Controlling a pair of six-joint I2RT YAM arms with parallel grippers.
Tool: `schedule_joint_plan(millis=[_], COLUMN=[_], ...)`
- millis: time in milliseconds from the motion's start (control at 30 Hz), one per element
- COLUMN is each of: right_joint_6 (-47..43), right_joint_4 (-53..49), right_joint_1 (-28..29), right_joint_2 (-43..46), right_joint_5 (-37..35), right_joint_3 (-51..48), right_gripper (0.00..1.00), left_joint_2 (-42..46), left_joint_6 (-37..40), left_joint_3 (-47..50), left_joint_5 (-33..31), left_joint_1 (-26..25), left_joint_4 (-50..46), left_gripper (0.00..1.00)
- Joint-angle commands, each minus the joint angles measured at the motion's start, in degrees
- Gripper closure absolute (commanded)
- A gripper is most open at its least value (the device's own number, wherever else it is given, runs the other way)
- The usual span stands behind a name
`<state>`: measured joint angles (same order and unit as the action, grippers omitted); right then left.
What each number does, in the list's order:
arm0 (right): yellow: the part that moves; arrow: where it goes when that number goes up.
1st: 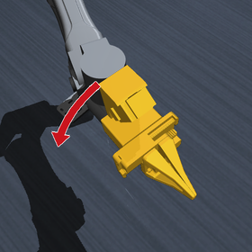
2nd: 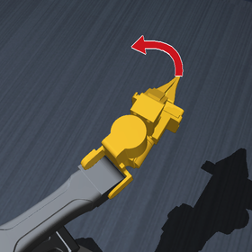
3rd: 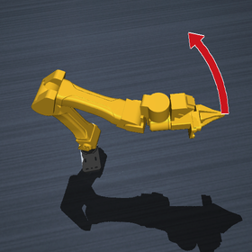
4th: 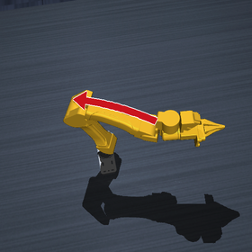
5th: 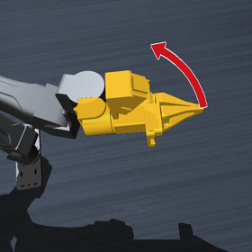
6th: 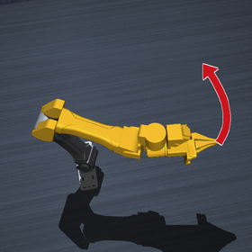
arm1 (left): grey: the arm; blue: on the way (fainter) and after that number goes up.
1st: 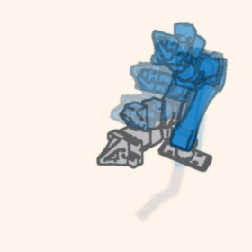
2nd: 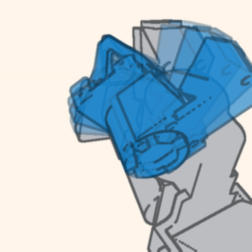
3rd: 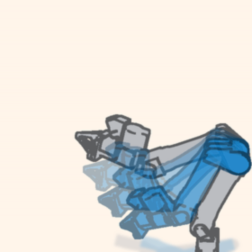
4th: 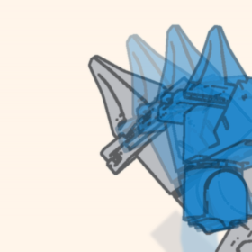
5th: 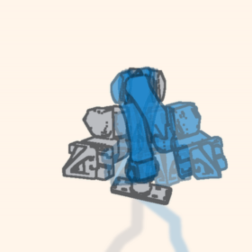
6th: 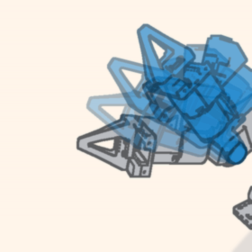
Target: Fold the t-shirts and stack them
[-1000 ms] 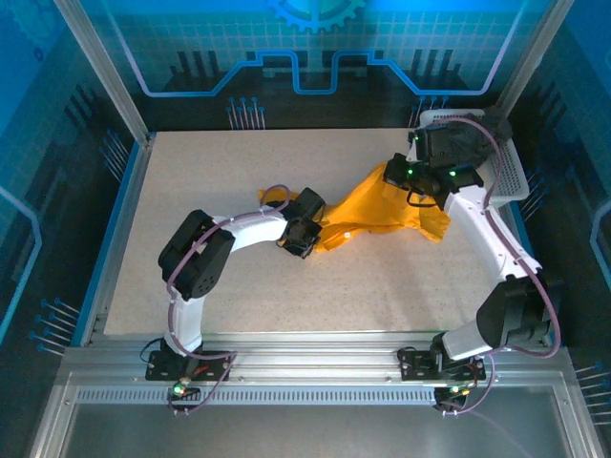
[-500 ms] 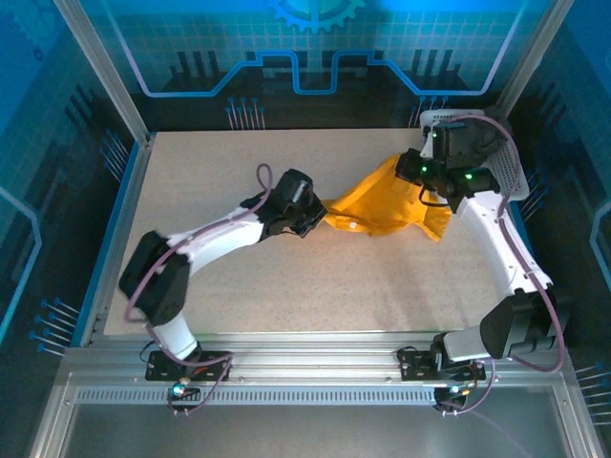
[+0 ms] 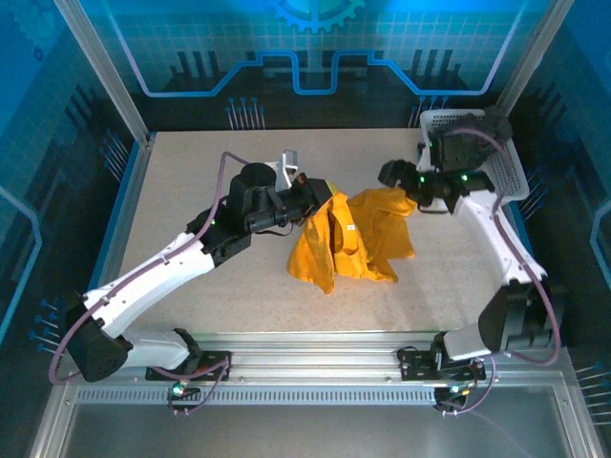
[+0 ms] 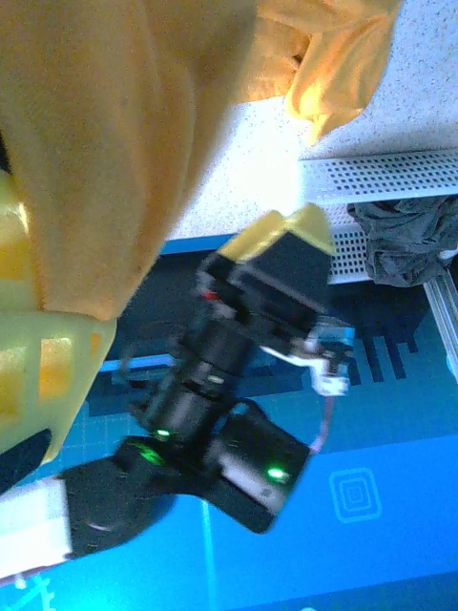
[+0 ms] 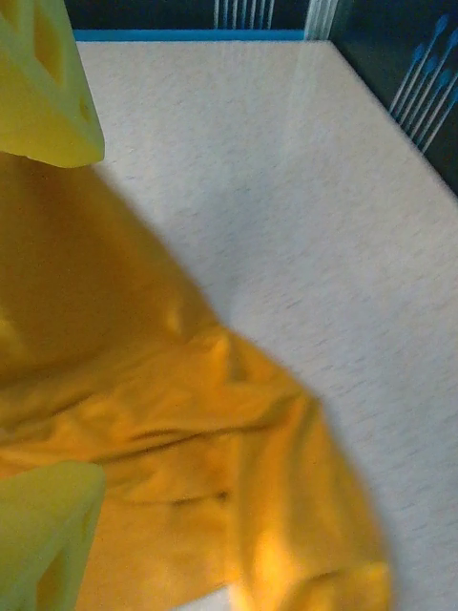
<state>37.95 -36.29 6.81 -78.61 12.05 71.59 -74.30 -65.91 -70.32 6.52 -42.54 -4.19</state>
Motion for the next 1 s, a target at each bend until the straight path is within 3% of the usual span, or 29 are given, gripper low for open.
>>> schedule_joint_plan(millis=[0, 167, 233, 333, 500, 733, 900, 967], right_joint_6=[8.3, 12.9, 11.8, 8.1, 2.2, -1.5, -0.9, -0.2], right_joint_4=[-1.1, 0.5, 5.7, 9.2, 13.1, 19.1, 14.2, 11.8], right_joint_1=[1.0, 11.1, 15.6, 21.6, 26.9, 32.3, 31.8, 30.2], right_joint_2=[12.8, 30.9, 37.5, 42.8, 36.6, 20.6, 12.6, 12.9], right_joint_5=[0.1, -3.6, -3.5, -6.9, -8.9, -13.7, -24.7, -27.6], right_joint_3=[-9.6, -27.9, -34.6, -41.5, -42.2, -37.4, -30.4, -27.8], right_gripper=[0.22, 0.26, 0.32, 0.31, 0.28, 0.27, 0.52, 0.76], left_joint_2=[-0.9, -1.6, -1.8, -2.0, -2.5, -3.1, -3.1, -3.0], left_joint_6=[-1.0, -0.5, 0.1, 0.4, 1.1, 1.2, 1.7, 1.7], left_joint_3=[-2.5, -3.6, -4.7, -5.4, -6.5, -7.4, -8.4, -9.1], left_joint_5=[1.3, 1.9, 2.0, 2.2, 3.5, 4.2, 4.1, 4.1], left_joint_1=[0.2, 0.3, 0.5, 1.1, 2.0, 2.6, 2.7, 2.8], left_joint_4=[2.6, 0.5, -1.4, -3.5, -4.9, -4.9, -5.1, -5.2], left_gripper=[1.0, 1.0, 1.0, 1.0, 1.0, 1.0, 1.0, 1.0])
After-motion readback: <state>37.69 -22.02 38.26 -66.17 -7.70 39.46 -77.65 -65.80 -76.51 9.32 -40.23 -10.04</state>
